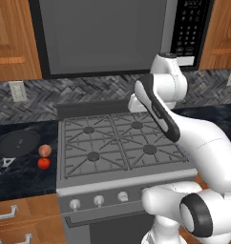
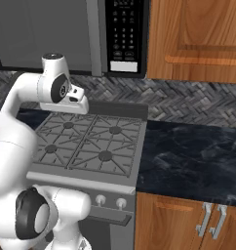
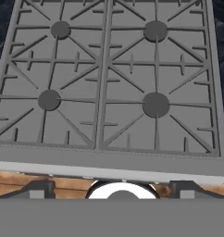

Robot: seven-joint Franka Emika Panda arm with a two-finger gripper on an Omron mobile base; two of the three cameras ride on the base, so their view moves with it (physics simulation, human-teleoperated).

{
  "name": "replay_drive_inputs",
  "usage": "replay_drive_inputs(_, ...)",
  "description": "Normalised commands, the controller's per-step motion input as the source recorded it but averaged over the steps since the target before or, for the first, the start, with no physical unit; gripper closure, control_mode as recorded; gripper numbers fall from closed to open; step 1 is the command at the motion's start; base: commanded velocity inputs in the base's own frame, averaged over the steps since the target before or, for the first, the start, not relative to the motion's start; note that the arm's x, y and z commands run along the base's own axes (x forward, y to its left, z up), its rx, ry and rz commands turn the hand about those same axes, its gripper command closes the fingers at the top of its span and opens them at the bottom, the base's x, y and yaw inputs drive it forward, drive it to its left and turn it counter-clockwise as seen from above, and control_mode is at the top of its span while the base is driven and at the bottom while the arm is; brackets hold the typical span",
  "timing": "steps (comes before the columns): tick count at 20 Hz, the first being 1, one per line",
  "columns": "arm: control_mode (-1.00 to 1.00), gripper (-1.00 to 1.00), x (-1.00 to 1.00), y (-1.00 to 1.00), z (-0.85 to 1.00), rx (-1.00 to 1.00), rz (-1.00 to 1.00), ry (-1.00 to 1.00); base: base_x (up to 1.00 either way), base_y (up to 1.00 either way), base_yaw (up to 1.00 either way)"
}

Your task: Place the pan on the rear left burner on the stove. Then place the tomato and the onion in the pan and turn on the rear left burner.

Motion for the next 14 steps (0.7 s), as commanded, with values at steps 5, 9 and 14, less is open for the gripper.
replay_drive_inputs(5, -1.0, -1.0, 0.0, 0.53, 0.0, 0.0, 0.0, 0.02, 0.0, 0.0, 0.0)
replay_drive_inputs(9, -1.0, -1.0, 0.0, 0.55, -0.03, 0.0, 0.0, 0.04, 0.0, 0.0, 0.0)
replay_drive_inputs(14, -1.0, -1.0, 0.0, 0.51, 0.0, 0.0, 0.0, 0.04, 0.0, 0.0, 0.0)
